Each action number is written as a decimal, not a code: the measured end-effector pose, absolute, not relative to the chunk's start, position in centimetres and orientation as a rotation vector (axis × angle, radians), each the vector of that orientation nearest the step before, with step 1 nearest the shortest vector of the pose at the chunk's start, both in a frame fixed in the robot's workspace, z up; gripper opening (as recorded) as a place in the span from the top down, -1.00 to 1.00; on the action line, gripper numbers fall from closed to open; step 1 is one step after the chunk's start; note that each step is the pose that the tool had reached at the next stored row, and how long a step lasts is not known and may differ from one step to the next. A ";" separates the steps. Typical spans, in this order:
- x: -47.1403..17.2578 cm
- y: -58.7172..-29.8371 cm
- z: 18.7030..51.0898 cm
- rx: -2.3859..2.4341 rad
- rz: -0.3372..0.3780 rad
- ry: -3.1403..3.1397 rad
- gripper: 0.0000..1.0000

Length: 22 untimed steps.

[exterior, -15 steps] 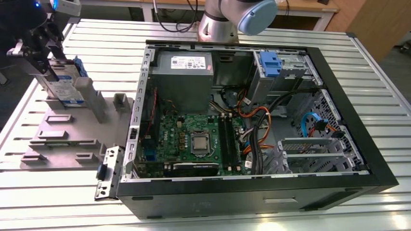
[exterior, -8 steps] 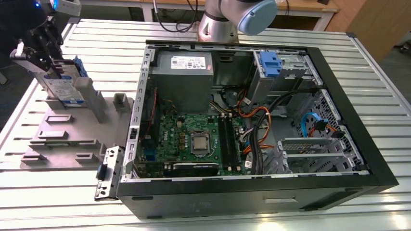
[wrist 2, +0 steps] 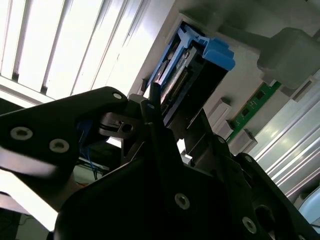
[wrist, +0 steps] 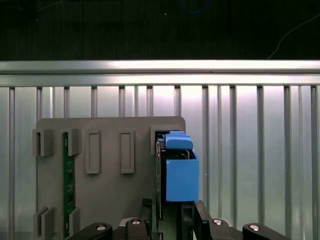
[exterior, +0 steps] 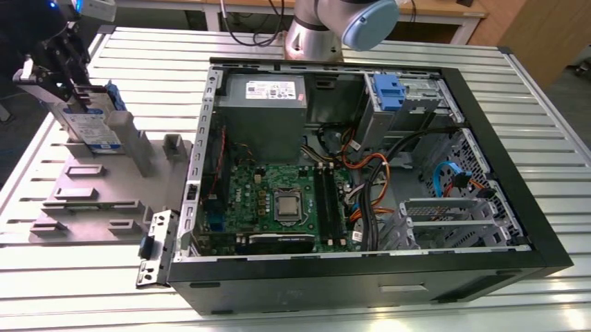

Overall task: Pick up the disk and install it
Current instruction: 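Pick up the disk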

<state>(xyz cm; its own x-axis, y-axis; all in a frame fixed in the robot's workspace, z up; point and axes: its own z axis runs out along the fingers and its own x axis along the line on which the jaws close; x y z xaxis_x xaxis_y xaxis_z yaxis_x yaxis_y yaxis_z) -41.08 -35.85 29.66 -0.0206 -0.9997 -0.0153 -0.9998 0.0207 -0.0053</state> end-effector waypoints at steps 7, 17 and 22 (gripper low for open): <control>-41.1 -35.9 29.7 -2.188 0.011 2.234 0.27; -41.1 -35.9 29.7 -2.188 0.011 2.234 0.25; -41.1 -35.9 29.7 -2.188 0.011 2.234 0.12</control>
<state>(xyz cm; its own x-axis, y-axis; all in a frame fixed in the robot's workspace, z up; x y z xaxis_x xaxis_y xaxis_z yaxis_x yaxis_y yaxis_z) -41.08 -35.86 29.73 -0.0208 -0.9997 -0.0153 -0.9998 0.0209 -0.0051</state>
